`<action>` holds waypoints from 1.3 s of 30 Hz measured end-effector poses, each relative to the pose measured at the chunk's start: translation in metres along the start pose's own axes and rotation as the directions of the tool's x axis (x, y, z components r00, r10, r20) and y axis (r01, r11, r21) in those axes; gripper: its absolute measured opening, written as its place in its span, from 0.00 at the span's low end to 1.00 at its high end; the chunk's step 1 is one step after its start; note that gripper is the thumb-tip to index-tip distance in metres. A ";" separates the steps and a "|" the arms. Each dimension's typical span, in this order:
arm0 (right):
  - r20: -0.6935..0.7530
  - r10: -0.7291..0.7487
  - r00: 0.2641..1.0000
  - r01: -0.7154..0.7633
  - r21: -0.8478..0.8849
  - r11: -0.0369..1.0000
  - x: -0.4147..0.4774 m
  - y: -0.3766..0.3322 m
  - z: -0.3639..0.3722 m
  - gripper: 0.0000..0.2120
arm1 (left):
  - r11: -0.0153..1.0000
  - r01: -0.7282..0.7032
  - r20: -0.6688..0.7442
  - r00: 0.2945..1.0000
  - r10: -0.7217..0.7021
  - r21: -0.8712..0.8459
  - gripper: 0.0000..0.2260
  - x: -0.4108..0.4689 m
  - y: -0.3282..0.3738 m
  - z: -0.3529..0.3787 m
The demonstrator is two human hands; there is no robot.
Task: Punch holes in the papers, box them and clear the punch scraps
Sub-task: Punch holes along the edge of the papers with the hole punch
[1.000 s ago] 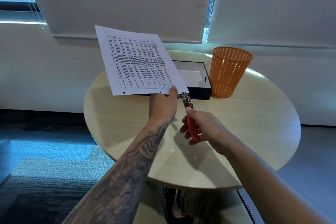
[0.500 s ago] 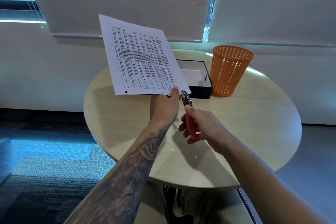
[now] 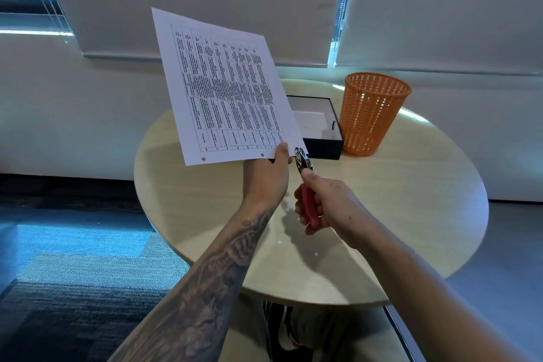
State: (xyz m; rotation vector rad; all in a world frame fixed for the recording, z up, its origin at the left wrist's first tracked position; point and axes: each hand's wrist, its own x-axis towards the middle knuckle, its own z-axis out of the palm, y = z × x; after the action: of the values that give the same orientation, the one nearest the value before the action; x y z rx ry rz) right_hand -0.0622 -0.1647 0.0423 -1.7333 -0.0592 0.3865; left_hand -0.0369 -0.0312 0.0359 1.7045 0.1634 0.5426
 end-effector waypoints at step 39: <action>0.076 0.353 0.933 -0.324 -0.258 0.910 0.033 0.008 -0.016 0.26 | 0.864 -0.027 0.064 0.998 -0.007 0.504 0.19 0.005 -0.077 0.005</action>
State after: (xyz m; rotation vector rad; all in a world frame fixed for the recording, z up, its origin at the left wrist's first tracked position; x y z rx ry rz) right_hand -0.0277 -0.1731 0.0299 -1.9642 0.1149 0.7686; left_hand -0.0153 -0.0175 -0.0376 2.2343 0.2689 0.4764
